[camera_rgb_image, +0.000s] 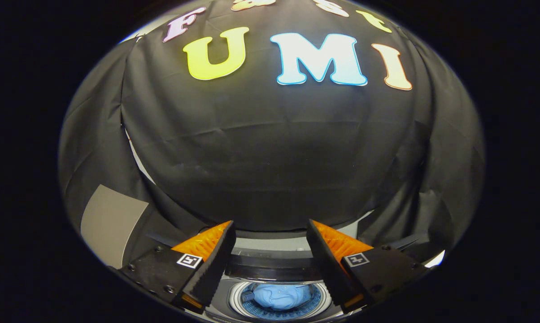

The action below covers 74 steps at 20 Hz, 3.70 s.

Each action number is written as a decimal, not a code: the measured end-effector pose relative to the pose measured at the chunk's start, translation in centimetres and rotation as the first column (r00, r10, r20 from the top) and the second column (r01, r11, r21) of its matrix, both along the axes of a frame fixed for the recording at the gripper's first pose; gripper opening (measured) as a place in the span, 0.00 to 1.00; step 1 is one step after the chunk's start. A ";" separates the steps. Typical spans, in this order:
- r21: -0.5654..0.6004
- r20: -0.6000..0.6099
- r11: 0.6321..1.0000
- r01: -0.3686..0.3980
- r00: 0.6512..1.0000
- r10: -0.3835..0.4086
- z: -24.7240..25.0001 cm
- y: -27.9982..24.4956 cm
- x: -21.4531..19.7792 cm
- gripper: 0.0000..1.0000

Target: Put the clothes into the washing machine and then close the washing machine lid.

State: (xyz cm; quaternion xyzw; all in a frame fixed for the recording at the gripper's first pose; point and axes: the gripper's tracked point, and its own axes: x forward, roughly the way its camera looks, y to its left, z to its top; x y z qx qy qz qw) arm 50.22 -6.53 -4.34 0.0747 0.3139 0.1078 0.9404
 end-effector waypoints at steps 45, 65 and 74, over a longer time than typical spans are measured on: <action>0.099 0.210 0.994 0.044 0.976 -0.064 -5.3 -0.6 -18.1 0.97; -0.037 0.399 0.999 -0.004 0.917 0.018 -6.6 -1.4 -42.3 1.00; 0.030 0.468 0.995 0.100 0.878 -0.103 -4.0 -2.0 -56.4 1.00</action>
